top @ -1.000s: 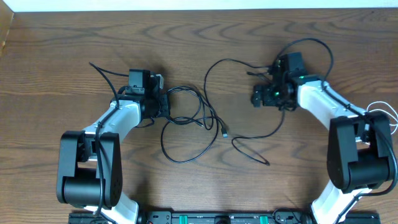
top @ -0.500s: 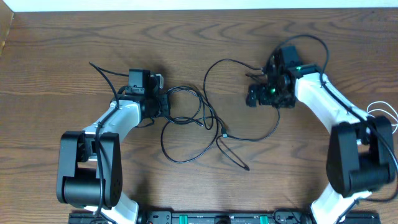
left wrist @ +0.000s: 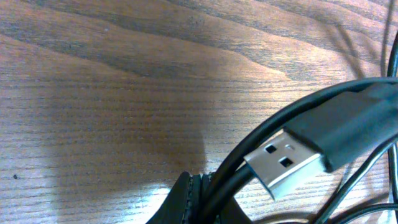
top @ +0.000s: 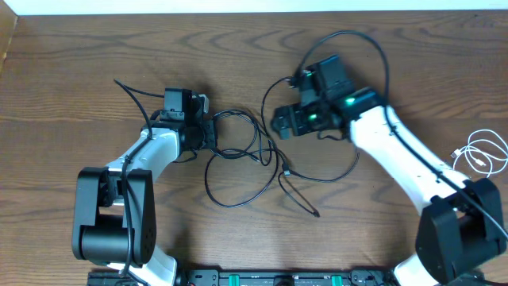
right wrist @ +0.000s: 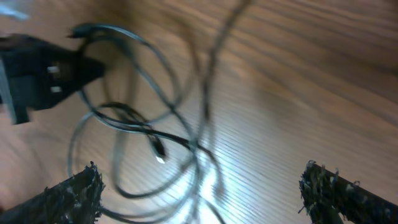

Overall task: Untangle cables
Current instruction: 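Move the right gripper back left toward the black cables near the left gripper, then grasp a black cable beside the left gripper with the right gripper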

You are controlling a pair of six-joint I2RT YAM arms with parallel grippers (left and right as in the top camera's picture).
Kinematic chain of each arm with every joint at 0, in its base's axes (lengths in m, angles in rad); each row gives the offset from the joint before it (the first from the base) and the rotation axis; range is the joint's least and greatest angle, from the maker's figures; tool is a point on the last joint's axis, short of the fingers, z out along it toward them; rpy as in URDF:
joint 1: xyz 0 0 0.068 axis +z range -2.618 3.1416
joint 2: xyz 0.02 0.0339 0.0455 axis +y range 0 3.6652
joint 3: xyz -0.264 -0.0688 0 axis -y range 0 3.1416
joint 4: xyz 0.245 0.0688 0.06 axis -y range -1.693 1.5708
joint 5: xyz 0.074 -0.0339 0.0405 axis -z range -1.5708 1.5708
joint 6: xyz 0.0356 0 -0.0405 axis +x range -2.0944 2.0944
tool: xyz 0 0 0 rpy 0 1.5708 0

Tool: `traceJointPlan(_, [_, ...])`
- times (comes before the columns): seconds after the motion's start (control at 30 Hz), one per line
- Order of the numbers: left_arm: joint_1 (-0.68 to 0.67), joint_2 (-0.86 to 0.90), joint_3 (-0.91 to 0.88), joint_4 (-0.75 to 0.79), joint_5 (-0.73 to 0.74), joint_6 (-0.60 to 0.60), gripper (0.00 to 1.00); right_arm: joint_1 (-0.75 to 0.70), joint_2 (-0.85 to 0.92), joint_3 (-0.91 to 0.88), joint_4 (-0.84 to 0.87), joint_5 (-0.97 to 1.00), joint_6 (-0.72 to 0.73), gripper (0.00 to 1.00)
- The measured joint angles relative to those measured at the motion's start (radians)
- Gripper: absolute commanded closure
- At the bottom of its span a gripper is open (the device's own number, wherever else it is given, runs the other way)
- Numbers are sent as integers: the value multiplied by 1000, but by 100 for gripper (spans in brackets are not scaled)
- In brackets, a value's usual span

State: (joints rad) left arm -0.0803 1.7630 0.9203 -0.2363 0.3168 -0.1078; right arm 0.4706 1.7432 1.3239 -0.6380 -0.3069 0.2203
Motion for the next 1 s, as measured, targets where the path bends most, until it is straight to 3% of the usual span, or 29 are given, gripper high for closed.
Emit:
traceJointPlan(0.07, [0, 0, 0, 0, 0, 0, 92, 34, 5, 0, 29, -6, 4, 3])
traceJointPlan(0.1, [0, 0, 0, 0, 0, 0, 92, 47, 5, 0, 40, -7, 8, 9])
traceJointPlan(0.3, [0, 0, 0, 1, 0, 0, 92, 128, 18, 0, 90, 25, 63, 14])
traceJointPlan(0.43, [0, 0, 0, 1, 0, 0, 92, 167, 54, 0, 115, 84, 143, 23])
traceJointPlan(0.53, [0, 0, 0, 1, 0, 0, 92, 190, 100, 0, 143, 110, 182, 42])
traceJointPlan(0.67, [0, 0, 0, 1, 0, 0, 90, 209, 157, 0, 164, 124, 207, 99])
traceJointPlan(0.77, [0, 0, 0, 0, 0, -4, 70, 213, 174, 0, 160, 125, 212, 99])
traceJointPlan(0.9, [0, 0, 0, 1, 0, -2, 62, 203, 169, -1, 162, 127, 212, 99])
traceJointPlan(1.0, [0, 0, 0, 2, 0, -1, 61, 193, 138, -1, 160, 130, 212, 99])
